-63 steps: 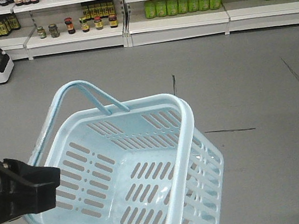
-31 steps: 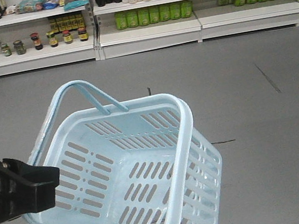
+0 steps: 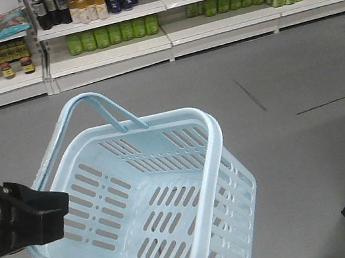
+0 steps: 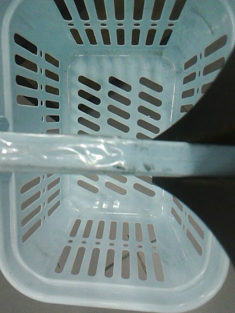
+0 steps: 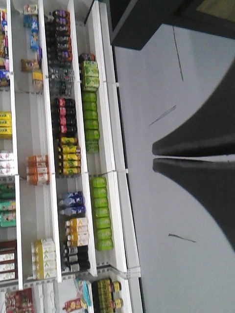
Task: Pick three apples into basket with both arms
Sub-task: 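Drive the base across the floor carrying the basket in the left gripper, then drive the base up to the table with scattered apples and oranges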
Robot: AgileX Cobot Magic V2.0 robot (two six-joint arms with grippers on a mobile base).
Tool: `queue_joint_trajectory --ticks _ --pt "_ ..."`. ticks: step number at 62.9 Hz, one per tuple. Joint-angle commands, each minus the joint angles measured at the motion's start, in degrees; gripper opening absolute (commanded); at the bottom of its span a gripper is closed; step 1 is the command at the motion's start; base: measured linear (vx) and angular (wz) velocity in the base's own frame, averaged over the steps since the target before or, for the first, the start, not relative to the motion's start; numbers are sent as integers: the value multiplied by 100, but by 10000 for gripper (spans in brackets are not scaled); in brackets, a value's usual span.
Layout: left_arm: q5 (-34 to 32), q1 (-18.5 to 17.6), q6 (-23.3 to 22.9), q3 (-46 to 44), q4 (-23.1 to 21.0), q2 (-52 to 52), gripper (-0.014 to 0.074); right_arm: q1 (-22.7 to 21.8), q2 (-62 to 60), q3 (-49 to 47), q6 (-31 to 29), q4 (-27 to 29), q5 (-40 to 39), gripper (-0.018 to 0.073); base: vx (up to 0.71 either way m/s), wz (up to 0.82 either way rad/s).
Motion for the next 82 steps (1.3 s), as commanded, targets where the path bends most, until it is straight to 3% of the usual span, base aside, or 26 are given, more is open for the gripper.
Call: queue_joint_trajectory --ticks 1,82 --pt "-461 -31 -71 -180 -66 -92 -8 -10 -66 83 -51 -59 -426 -1 20 -46" --pt "-461 -31 -71 -180 -66 -92 -8 -10 -66 83 -51 -59 -426 -1 16 -52"
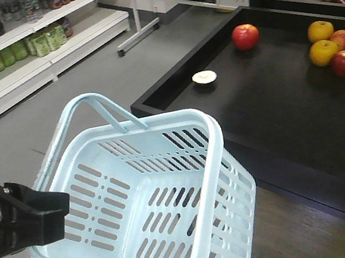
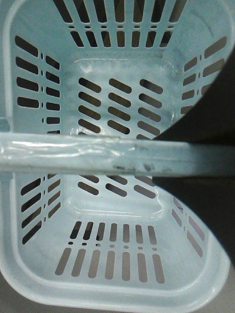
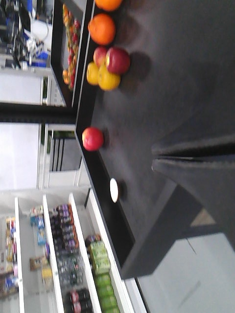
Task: Pick three apples into basket with both arms
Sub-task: 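Drive the base up to the table with scattered apples and oranges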
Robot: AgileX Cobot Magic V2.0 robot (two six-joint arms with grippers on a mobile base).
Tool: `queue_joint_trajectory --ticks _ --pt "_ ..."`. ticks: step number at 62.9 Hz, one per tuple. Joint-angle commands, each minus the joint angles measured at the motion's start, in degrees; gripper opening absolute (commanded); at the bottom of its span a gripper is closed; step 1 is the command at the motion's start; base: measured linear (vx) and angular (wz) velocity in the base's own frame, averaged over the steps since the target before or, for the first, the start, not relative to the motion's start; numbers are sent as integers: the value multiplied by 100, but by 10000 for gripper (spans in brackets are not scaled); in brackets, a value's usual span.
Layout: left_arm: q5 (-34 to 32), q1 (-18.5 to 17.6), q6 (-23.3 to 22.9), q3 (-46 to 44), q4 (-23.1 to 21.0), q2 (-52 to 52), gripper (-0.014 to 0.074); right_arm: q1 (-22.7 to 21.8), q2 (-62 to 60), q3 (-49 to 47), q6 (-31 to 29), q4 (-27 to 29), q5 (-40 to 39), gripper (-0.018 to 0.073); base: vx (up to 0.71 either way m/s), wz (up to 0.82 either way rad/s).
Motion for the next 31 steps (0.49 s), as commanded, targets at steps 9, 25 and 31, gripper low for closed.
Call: queue_joint_trajectory --ticks 9,25,31 --pt "-461 -31 -71 -180 -66 -92 -8 -10 -66 83 -51 -59 -426 -1 11 -44" --pt "-461 -31 -71 -180 -66 -92 -8 -10 -66 83 -51 -59 -426 -1 9 -36" --pt "-461 -31 -71 -180 -66 -92 -8 -10 -66 83 -51 -59 -426 -1 7 -33"
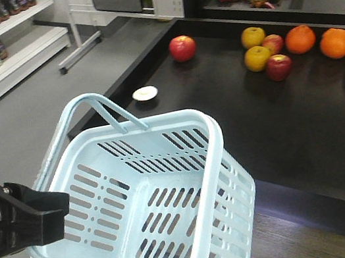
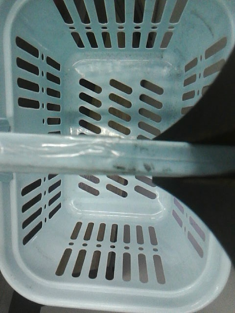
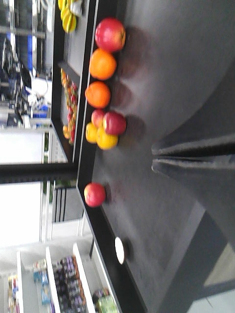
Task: Pick three apples into basket with both arms
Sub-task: 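Drive the base up to the table with scattered apples and oranges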
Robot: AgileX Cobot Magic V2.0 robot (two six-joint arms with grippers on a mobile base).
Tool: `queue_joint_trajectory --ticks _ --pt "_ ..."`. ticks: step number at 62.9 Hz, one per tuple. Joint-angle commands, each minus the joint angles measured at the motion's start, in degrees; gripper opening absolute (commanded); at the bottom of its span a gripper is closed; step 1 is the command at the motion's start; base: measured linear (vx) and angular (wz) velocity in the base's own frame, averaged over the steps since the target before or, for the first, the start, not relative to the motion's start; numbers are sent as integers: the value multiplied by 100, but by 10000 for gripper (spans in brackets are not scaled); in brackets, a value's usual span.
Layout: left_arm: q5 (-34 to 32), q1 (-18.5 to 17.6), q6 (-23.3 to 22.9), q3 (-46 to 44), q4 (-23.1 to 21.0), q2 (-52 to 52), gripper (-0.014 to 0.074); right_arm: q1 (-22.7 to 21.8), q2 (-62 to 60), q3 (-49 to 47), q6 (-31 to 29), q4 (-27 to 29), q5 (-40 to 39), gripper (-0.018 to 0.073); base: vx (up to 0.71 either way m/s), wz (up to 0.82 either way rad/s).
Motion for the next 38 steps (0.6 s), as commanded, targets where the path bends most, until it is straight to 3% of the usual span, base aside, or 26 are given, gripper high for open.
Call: queue_joint_trajectory --ticks 1,38 --pt "-461 -31 -71 -180 -66 -92 -8 -10 -66 83 -51 -59 -426 -1 6 -33" --pt "-461 -31 -71 -180 -66 -87 -8 -10 -66 83 -51 -59 -426 -1 3 -42"
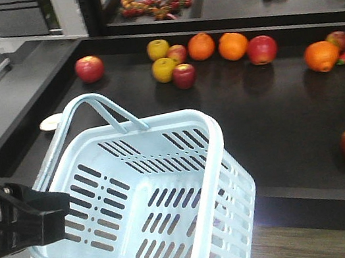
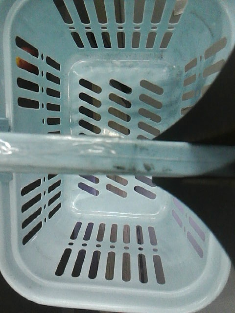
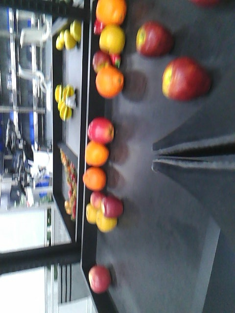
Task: Pick three apples into basket with both arms
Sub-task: 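Drive the base up to the table with scattered apples and oranges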
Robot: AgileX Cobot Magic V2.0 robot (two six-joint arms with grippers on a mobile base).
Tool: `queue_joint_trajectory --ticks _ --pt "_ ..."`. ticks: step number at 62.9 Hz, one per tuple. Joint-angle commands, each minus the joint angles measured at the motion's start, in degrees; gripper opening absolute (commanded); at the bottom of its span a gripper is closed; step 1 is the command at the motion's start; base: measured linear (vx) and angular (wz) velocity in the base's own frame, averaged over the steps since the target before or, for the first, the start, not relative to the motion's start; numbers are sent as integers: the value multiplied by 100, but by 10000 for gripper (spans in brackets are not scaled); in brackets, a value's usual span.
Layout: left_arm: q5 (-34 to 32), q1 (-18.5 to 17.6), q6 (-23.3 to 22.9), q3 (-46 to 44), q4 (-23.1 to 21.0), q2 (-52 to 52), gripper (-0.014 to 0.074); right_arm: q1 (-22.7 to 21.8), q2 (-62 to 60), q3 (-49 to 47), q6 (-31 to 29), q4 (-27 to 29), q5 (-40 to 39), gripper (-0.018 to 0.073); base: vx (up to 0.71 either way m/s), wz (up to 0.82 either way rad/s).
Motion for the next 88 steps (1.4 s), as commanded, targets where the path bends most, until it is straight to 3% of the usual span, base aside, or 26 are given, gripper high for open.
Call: queue_joint_trajectory --ticks 1,88 --pt "-457 -31 -71 -180 -66 -87 -8 -10 -66 83 -51 -59 -426 -1 -1 -42" --pt "-457 -31 -71 -180 -66 -87 -8 -10 -66 83 -51 -59 -426 -1 4 -12"
